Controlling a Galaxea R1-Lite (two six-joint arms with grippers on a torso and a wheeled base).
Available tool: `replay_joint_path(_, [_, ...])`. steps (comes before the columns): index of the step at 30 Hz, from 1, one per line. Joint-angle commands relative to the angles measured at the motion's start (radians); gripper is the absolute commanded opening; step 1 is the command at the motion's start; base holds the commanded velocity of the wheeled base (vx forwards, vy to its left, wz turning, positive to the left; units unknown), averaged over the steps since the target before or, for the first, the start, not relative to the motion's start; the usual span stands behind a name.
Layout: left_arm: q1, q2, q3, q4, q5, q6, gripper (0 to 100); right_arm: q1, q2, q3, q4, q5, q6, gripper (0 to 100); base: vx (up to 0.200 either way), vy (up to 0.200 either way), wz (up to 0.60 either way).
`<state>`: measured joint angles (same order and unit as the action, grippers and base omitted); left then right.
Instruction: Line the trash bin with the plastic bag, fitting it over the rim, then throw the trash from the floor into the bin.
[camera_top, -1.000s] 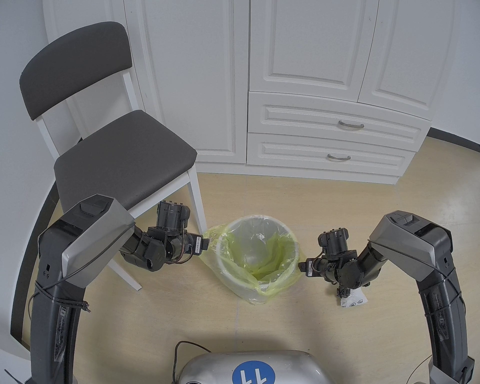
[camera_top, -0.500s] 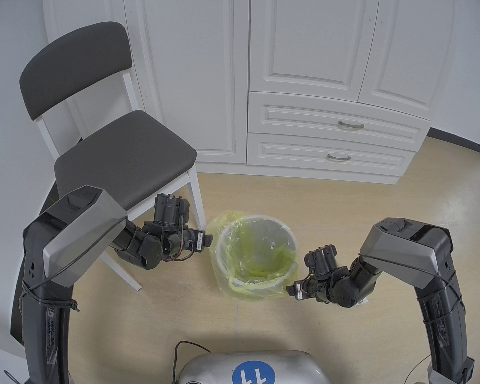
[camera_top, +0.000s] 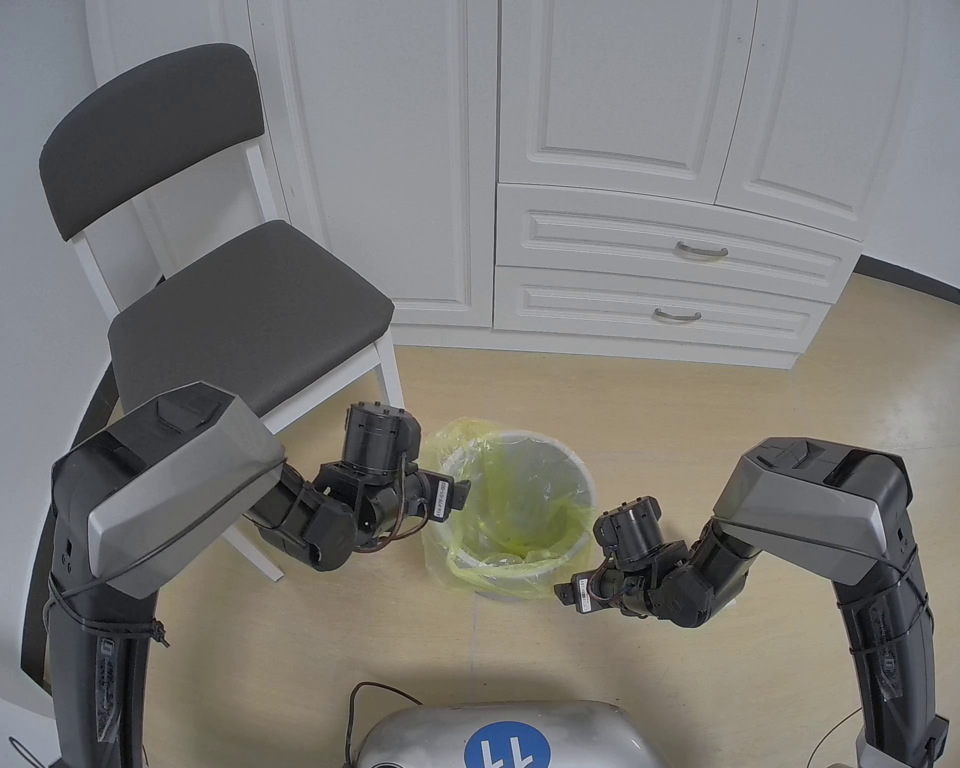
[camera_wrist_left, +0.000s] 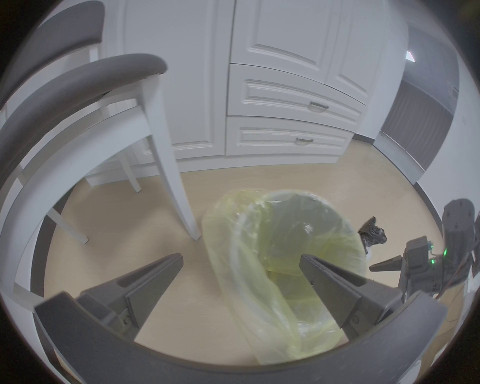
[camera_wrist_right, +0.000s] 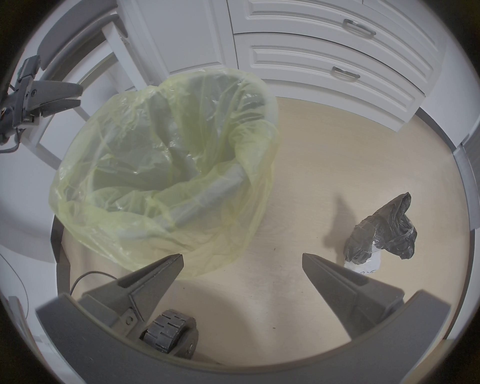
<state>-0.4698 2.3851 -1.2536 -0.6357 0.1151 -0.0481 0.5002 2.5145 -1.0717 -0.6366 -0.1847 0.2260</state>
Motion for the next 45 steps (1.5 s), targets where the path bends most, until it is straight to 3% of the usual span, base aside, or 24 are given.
replay_joint_path(1, [-0.043,0.017,0.011,-0.001,0.031,0.001,100,-0.002,-0.077,0.07,0.002,0.005,-0.03,100,0.0,0.0,0.0])
replay_joint_path(6, [-0.052,0.031,0.014,0.001,0.095,0.043,100,0.003,-0.164,0.134,0.002,0.005,-0.068,100,0.0,0.0,0.0])
replay_joint_path(17, [-0.063,0.071,0.03,0.001,0.178,0.114,100,0.008,-0.241,0.154,-0.002,0.005,-0.065,100,0.0,0.0,0.0])
replay_joint_path(34, [0.033,0.026,0.057,0.005,0.181,0.165,100,-0.017,-0.253,0.162,-0.083,0.001,-0.068,100,0.0,0.0,0.0])
replay_joint_path(45, [0.062,0.098,0.03,0.018,0.12,0.174,100,-0.017,-0.237,0.154,-0.083,0.001,-0.068,100,0.0,0.0,0.0])
